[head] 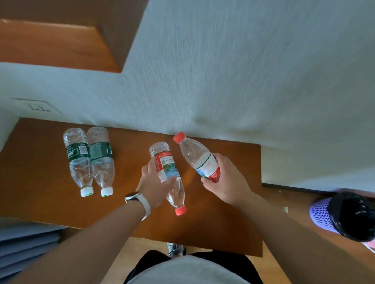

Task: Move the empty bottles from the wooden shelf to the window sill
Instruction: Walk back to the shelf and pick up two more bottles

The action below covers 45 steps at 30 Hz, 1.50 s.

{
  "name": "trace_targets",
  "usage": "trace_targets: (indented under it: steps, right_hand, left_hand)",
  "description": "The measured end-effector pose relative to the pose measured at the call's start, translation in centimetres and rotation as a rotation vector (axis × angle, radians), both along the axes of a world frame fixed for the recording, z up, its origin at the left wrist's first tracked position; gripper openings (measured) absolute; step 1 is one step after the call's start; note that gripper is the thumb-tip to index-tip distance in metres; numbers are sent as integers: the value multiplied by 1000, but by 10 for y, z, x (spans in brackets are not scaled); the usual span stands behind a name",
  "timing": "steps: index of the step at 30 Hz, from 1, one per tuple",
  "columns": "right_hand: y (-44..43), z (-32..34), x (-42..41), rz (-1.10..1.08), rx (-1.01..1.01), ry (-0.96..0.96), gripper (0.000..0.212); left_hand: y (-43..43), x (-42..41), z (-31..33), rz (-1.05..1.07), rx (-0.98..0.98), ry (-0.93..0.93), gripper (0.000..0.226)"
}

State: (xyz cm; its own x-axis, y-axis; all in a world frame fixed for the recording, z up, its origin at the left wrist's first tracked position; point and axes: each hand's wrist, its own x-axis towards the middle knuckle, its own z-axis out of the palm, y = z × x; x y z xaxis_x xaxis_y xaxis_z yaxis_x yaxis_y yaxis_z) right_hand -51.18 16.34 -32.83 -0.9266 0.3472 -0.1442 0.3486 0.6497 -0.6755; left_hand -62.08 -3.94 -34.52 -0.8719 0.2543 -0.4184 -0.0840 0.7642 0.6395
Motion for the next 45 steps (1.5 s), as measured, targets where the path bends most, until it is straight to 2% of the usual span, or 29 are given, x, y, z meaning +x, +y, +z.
trace_targets:
  steps: [4, 8, 10, 12, 16, 21, 25, 28, 32, 38, 41, 45]
  right_hand:
    - [-1, 9, 5, -82, -141, 59, 65]
    - [-4, 20, 12, -177, -261, 62, 55]
    - [-7, 23, 16, -224, -286, 35, 56]
    - [-7, 26, 19, -271, -314, 4, 57]
    - [-5, 32, 24, -337, -362, 23, 57]
    - [-6, 38, 31, -396, -408, 30, 58]
    - [-9, 42, 34, -403, -378, 20, 57]
    - [-11, 45, 35, -409, -370, 4, 56]
    - [-15, 49, 41, -413, -352, -10, 57]
    - [-20, 57, 53, -435, -307, -11, 55]
    - [-23, 65, 56, -439, -295, 3, 53]
    - [-29, 75, 57, -437, -280, 21, 53]
  left_hand:
    - [-8, -33, 13, -409, -240, 274, 71]
    - [-5, -66, 26, -951, -410, 490, 49]
    - [1, -72, 31, -1179, -411, 452, 43]
    - [7, -72, 32, -1330, -450, 394, 49]
    - [14, -72, 26, -1466, -539, 460, 67]
    - [21, -75, 25, -1532, -558, 495, 71]
    - [27, -77, 23, -1607, -545, 573, 64]
    - [35, -80, 29, -1618, -574, 487, 64]
    - [31, -81, 33, -1433, -527, 254, 56]
    - [12, -72, 28, -1269, -426, 148, 35]
    - [3, -66, 28, -1117, -289, 66, 33]
    - [-10, -54, 36, -854, -46, -10, 44]
